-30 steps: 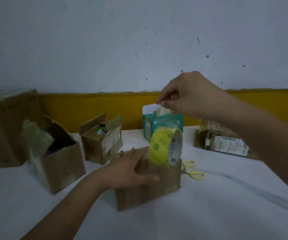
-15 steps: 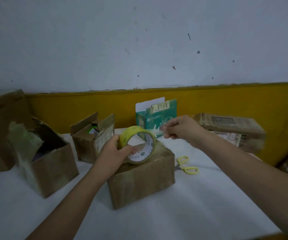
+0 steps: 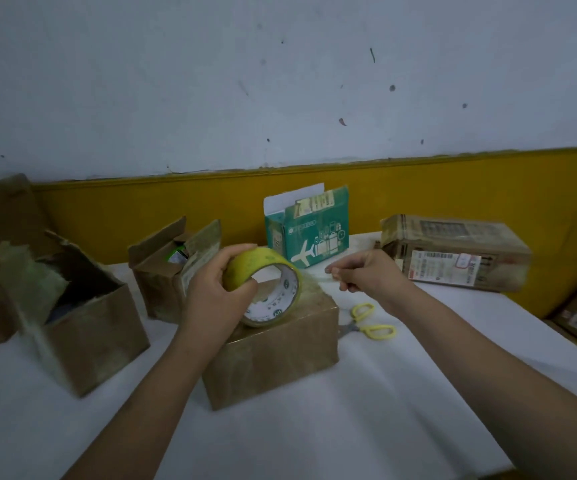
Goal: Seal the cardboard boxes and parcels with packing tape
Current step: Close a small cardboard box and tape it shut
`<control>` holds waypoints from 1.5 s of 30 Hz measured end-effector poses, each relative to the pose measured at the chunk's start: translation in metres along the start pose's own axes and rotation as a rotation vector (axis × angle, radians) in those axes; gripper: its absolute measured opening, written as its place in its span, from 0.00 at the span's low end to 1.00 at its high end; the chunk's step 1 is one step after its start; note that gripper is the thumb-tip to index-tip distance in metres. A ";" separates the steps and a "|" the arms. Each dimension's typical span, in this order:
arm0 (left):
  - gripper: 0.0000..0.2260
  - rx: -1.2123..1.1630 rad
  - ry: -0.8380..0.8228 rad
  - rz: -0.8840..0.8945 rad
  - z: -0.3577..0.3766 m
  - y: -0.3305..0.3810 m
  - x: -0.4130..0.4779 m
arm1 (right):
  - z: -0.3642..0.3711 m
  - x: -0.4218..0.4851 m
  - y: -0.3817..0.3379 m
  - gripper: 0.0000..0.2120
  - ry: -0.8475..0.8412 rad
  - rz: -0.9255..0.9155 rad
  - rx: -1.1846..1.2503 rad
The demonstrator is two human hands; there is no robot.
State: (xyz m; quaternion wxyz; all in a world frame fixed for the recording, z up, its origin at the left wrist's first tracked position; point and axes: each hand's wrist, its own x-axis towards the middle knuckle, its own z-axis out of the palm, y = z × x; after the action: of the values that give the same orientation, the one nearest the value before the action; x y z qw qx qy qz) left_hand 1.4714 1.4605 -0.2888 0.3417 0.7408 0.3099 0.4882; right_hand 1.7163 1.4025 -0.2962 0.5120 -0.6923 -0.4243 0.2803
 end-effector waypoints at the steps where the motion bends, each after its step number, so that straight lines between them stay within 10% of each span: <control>1: 0.17 -0.002 -0.022 -0.046 -0.001 -0.002 0.001 | 0.001 0.000 0.003 0.04 0.016 0.011 0.014; 4: 0.02 0.000 -0.118 -0.230 -0.002 -0.004 0.002 | 0.002 0.000 0.008 0.05 0.073 0.023 0.076; 17: 0.12 -0.365 0.392 -0.272 -0.001 -0.017 -0.002 | 0.021 0.002 -0.002 0.05 0.117 -0.082 0.077; 37: 0.13 -0.140 0.335 -0.240 0.006 -0.014 -0.003 | 0.026 0.035 0.005 0.07 -0.056 0.109 -0.181; 45: 0.10 -0.101 0.353 -0.250 0.008 -0.017 -0.003 | 0.036 0.053 -0.014 0.22 -0.102 0.040 -1.074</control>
State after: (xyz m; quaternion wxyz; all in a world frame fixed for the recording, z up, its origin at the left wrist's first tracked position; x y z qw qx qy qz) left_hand 1.4757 1.4664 -0.3060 0.3767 0.5815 0.4296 0.5792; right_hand 1.7080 1.4680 -0.2925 0.0592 -0.8502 -0.5189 0.0667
